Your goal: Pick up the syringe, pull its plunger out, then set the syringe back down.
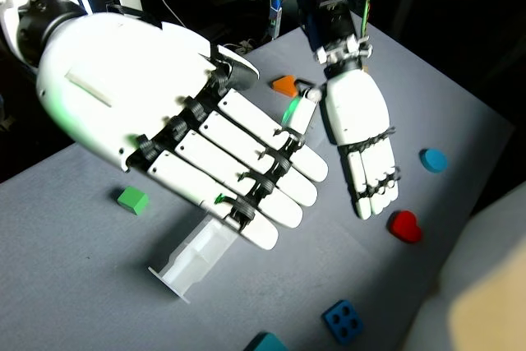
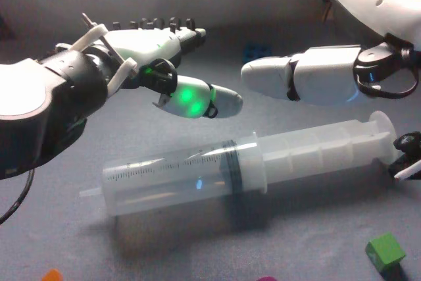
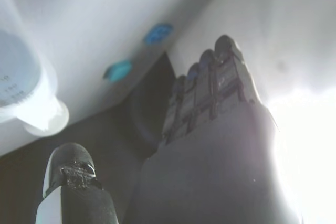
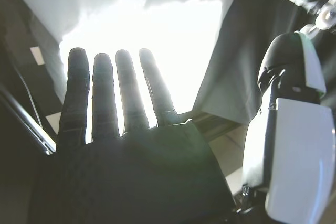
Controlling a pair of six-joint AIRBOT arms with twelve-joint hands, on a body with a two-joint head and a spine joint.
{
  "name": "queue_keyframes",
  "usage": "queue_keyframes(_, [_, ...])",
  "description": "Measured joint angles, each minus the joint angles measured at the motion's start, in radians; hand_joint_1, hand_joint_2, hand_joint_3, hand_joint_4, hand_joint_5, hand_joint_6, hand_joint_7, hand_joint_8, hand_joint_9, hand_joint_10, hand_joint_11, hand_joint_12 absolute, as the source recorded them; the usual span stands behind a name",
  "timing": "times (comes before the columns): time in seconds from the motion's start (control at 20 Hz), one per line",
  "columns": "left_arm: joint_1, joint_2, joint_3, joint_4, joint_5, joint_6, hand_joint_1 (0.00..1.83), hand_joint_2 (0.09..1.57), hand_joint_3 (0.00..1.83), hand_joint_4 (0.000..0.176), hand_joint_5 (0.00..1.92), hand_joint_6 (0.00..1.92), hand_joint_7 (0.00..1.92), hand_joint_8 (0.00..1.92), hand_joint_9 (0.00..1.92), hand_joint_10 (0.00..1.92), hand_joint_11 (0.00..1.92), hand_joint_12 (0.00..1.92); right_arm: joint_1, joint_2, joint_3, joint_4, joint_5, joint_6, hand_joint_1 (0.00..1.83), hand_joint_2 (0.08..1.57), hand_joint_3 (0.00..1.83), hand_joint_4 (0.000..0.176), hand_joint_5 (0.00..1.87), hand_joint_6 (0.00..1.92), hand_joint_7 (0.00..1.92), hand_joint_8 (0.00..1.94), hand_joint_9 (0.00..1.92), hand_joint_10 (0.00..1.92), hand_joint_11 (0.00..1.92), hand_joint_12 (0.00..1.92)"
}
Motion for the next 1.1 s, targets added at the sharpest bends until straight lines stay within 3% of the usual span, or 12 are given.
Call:
queue_keyframes(0.05, [-0.006,0.012,-0.011,0.000,-0.003,0.012,0.30,1.05,0.00,0.000,0.15,0.01,0.19,0.00,0.18,0.00,0.00,0.59,-0.007,0.001,0.000,-0.005,-0.002,0.003,0.32,0.91,0.00,0.000,0.42,0.03,0.51,0.01,0.46,0.04,0.13,1.04])
queue_keyframes(0.1, [-0.011,0.018,-0.017,0.000,-0.004,0.018,0.30,1.05,0.00,0.000,0.15,0.01,0.19,0.00,0.18,0.00,0.00,0.59,-0.007,0.001,0.000,-0.002,-0.003,0.003,0.32,0.91,0.00,0.000,0.42,0.03,0.51,0.01,0.46,0.04,0.13,1.04])
queue_keyframes(0.15, [-0.022,0.028,-0.024,0.002,-0.006,0.023,0.38,1.06,0.00,0.000,0.35,0.02,0.49,0.05,0.42,0.07,0.09,0.94,-0.013,0.001,0.000,-0.002,-0.006,0.003,0.35,0.95,0.01,0.000,0.59,0.05,0.71,0.04,0.66,0.09,0.32,1.08])
queue_keyframes(0.2, [-0.032,0.037,-0.034,0.003,-0.005,0.029,0.61,1.10,0.01,0.000,0.84,0.18,0.68,0.75,0.54,1.00,0.38,1.45,-0.018,-0.001,-0.002,0.001,-0.016,0.003,0.55,1.01,0.00,0.000,1.00,0.22,1.04,0.30,0.87,0.87,0.77,1.32])
queue_keyframes(0.3, [-0.047,0.049,-0.050,-0.010,-0.006,0.061,0.74,1.16,0.01,0.000,0.63,1.44,0.62,1.64,0.54,1.78,0.53,1.86,-0.018,-0.002,-0.009,0.002,-0.034,-0.005,0.66,1.07,0.01,0.000,0.81,1.39,0.88,1.45,0.95,1.75,1.01,1.83])
queue_keyframes(0.35, [-0.056,0.055,-0.060,-0.041,-0.006,0.098,0.74,1.16,0.01,0.000,0.63,1.44,0.62,1.64,0.54,1.78,0.53,1.86,-0.018,-0.002,-0.013,0.003,-0.040,-0.006,0.66,1.07,0.01,0.000,0.81,1.39,0.88,1.45,0.95,1.75,1.01,1.83])
queue_keyframes(0.4, [-0.066,0.058,-0.065,-0.042,-0.008,0.104,0.76,1.20,0.01,0.000,0.62,1.90,0.75,1.91,0.81,1.92,0.74,1.92,-0.018,-0.002,-0.015,0.003,-0.044,-0.006,0.77,1.09,0.00,0.000,0.69,1.89,0.92,1.92,1.11,1.91,1.31,1.92])
queue_keyframes(0.55, [-0.098,0.072,-0.083,-0.082,-0.005,0.176,0.69,1.23,0.01,0.000,0.86,1.92,1.00,1.92,1.02,1.92,0.98,1.92,-0.018,-0.004,-0.015,0.000,-0.063,0.004,0.79,1.12,0.01,0.000,0.77,1.92,1.08,1.94,1.33,1.92,1.60,1.92])
queue_keyframes(0.65, [-0.109,0.074,-0.087,-0.125,0.002,0.233,0.53,1.30,0.01,0.000,1.17,1.92,1.30,1.92,1.31,1.92,1.26,1.92,-0.018,-0.010,-0.015,0.002,-0.079,0.011,0.72,1.18,0.01,0.000,1.09,1.92,1.43,1.94,1.60,1.92,1.82,1.92])
queue_keyframes(0.75, [-0.119,0.078,-0.101,-0.135,0.011,0.242,0.42,1.39,0.01,0.000,1.28,1.92,1.43,1.92,1.47,1.92,1.50,1.92,-0.018,-0.012,-0.016,0.002,-0.084,-0.004,0.59,1.35,0.01,0.157,1.27,1.92,1.50,1.94,1.63,1.92,1.81,1.92])
queue_keyframes(0.85, [-0.122,0.089,-0.118,-0.145,0.023,0.243,0.44,1.42,0.01,0.000,1.27,1.92,1.43,1.92,1.47,1.92,1.51,1.92,-0.018,-0.013,-0.022,0.002,-0.100,-0.038,0.60,1.40,0.02,0.175,1.26,1.92,1.50,1.94,1.62,1.92,1.81,1.92])
queue_keyframes(1.1, [-0.143,0.091,-0.123,-0.147,0.039,0.277,0.47,1.44,0.01,0.000,1.28,1.92,1.43,1.92,1.48,1.92,1.52,1.92,-0.018,-0.013,-0.022,0.003,-0.128,-0.040,0.60,1.41,0.01,0.176,1.21,1.92,1.48,1.94,1.63,1.92,1.81,1.92])
